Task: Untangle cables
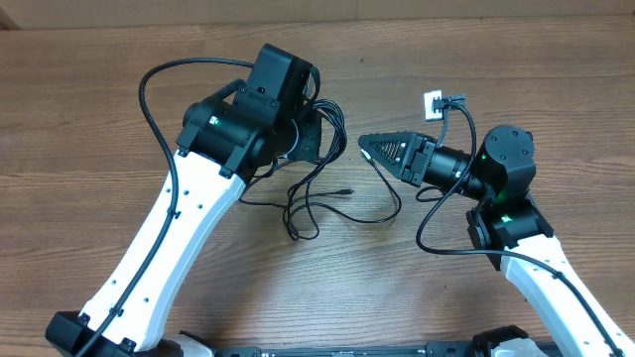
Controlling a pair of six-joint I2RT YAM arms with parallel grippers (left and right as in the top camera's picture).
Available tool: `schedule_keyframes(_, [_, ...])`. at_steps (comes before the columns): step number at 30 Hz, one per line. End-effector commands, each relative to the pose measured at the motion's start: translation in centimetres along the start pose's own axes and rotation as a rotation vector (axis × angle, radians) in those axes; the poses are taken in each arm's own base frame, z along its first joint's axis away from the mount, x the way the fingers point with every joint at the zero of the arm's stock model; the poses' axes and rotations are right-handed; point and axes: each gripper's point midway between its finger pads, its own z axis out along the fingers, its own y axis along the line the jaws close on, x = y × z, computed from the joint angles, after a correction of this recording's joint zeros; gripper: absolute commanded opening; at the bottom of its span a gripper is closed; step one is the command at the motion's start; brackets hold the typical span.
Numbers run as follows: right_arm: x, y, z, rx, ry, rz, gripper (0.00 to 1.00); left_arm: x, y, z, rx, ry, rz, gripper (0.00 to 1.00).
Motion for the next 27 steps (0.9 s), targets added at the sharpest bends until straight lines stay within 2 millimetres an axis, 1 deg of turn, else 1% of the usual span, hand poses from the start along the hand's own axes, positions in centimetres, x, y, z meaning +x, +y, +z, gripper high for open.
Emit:
schedule_keyframes(1, [-0.5,0.5,-0.1,-0.006,-0.014,-0.053,0.19,-0.6,-0.1,-0.7,0.007,-0.024,-0.004,0.04])
schedule_keyframes(3, [-0.4,0.5,-0.1,-0.006,-0.013,-0.103,0.19,-0.2,-1.1,-0.7,0.064,-0.003,-0.003,0.04])
schedule_keyframes(6, [-0.4,0.5,-0.1,-0.006,-0.013,-0.148,0.22,0.0,-1.7,-0.8,0.097,0.010,-0.003,0.04])
schedule_keyframes(7, [-0.5,0.5,-0.1,-0.005,-0.014,-0.161,0.25,0.0,-1.7,-0.8,0.098,0.010,-0.003,0.04])
schedule_keyframes(8, [-0.5,0.5,-0.1,-0.005,-0.014,-0.181,0.31,0.0,-1.7,-0.8,0.098,0.011,-0.002,0.04])
schedule_keyframes(9, [-0.5,0.5,-0.1,-0.005,-0.014,-0.197,0.38,0.0,-1.7,-0.8,0.098,0.011,-0.005,0.04])
schedule_keyframes(11, [-0.5,0.5,-0.1,-0.005,-0.014,-0.206,0.50,0.0,-1.7,-0.8,0.098,0.011,-0.020,0.04])
schedule_keyframes(12, [-0.5,0.5,-0.1,-0.005,-0.014,-0.207,0.52,0.0,-1.7,-0.8,0.098,0.011,-0.026,0.04])
schedule_keyframes(19, [-0.5,0.5,-0.1,-0.005,-0.014,-0.233,0.54,0.1,-2.1,-0.8,0.114,0.021,-0.085,0.04])
schedule_keyframes(27, [-0.5,0.5,-0.1,-0.005,-0.014,-0.258,0.49,0.4,-2.9,-0.8,0.113,0.019,-0.087,0.04])
